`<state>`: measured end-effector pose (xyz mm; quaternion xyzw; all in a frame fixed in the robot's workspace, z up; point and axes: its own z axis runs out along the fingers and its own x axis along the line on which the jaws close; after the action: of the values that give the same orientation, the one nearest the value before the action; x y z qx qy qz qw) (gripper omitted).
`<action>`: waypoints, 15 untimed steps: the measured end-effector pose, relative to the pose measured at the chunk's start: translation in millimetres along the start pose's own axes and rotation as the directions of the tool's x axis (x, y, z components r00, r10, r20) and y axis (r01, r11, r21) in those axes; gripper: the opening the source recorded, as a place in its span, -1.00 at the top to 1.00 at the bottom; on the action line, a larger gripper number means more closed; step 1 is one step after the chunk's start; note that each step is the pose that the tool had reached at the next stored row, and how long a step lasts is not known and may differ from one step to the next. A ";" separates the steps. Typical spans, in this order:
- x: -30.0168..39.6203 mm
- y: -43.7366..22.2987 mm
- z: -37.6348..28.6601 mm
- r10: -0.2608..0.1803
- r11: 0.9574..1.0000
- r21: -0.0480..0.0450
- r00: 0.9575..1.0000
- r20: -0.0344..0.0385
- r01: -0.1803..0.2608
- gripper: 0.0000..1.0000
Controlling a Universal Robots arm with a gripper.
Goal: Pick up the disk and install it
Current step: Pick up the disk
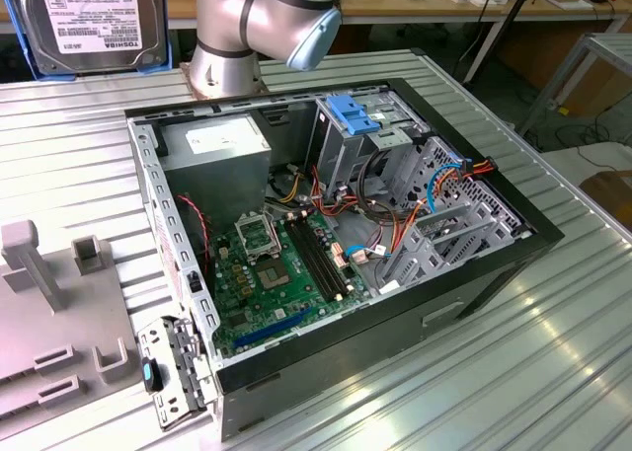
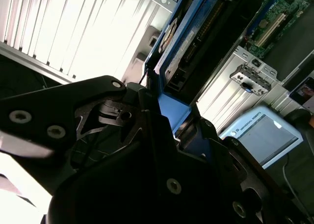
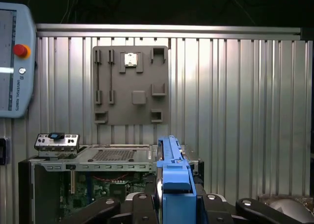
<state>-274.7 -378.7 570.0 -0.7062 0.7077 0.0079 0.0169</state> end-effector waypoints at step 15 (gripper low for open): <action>0.0 -32.2 1.0 0.000 1.000 0.000 1.000 0.000 0.000 0.25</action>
<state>-242.5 -378.7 569.4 -0.7062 0.7077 0.0079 0.0170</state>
